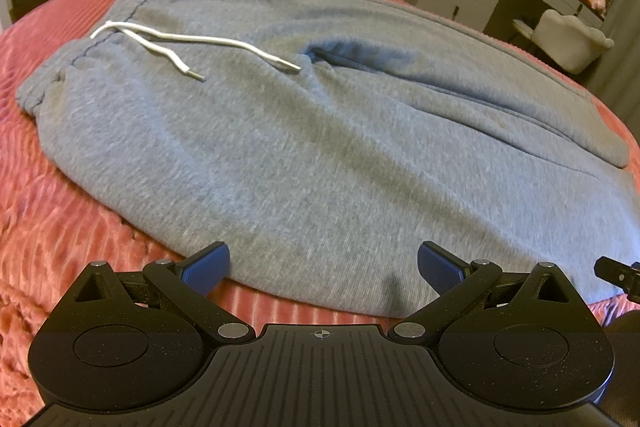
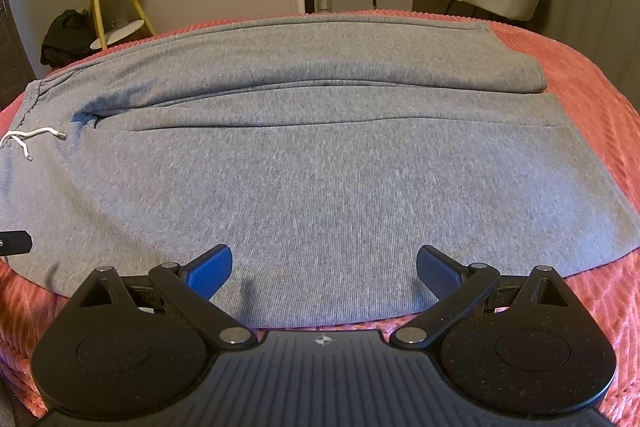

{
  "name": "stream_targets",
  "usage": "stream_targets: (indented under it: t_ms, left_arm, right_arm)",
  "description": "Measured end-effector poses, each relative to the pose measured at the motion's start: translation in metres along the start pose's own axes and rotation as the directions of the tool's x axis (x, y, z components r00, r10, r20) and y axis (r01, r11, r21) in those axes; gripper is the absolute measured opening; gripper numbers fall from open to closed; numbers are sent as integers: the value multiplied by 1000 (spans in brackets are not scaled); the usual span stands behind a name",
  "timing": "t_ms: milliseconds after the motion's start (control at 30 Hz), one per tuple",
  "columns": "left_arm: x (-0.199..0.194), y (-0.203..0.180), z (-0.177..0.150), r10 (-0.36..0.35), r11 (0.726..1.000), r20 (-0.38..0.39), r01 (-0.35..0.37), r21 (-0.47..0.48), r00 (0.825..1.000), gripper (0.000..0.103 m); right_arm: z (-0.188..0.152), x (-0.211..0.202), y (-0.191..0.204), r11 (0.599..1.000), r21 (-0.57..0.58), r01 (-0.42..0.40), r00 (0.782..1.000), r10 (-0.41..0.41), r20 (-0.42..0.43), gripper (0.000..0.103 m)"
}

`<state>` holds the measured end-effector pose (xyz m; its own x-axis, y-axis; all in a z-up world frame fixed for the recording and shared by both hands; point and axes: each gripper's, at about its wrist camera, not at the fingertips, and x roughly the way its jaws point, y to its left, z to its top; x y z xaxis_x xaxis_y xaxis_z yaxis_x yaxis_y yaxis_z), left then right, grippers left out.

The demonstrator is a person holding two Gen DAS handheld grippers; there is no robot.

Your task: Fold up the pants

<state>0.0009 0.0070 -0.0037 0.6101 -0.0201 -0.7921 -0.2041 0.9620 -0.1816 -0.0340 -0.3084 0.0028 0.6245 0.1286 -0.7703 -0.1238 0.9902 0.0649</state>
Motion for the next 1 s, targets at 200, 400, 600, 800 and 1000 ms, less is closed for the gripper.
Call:
stream_targets:
  t_ms: [200, 400, 600, 800, 1000]
  left_arm:
    - [0, 0, 0, 4, 1000, 1, -4, -2, 1000, 103]
    - [-2, 1, 0, -3, 1000, 9, 3, -9, 1000, 103]
    - [-1, 3, 1, -10, 1000, 2, 10, -20, 1000, 103]
    - [0, 7, 4, -14, 999, -7, 14, -46, 1000, 103]
    - [-5, 13, 19, 95, 992, 38, -91, -92, 995, 103]
  right_arm:
    - [0, 0, 0, 1000, 4, 0, 1000, 0, -1, 99]
    - [0, 0, 0, 1000, 6, -1, 1000, 1, -2, 99]
    - [0, 0, -1, 1000, 7, -1, 1000, 1, -5, 99]
    - [3, 5, -3, 1000, 26, 0, 1000, 1, -28, 99]
    - [27, 30, -22, 994, 105, -44, 998, 50, -50, 99]
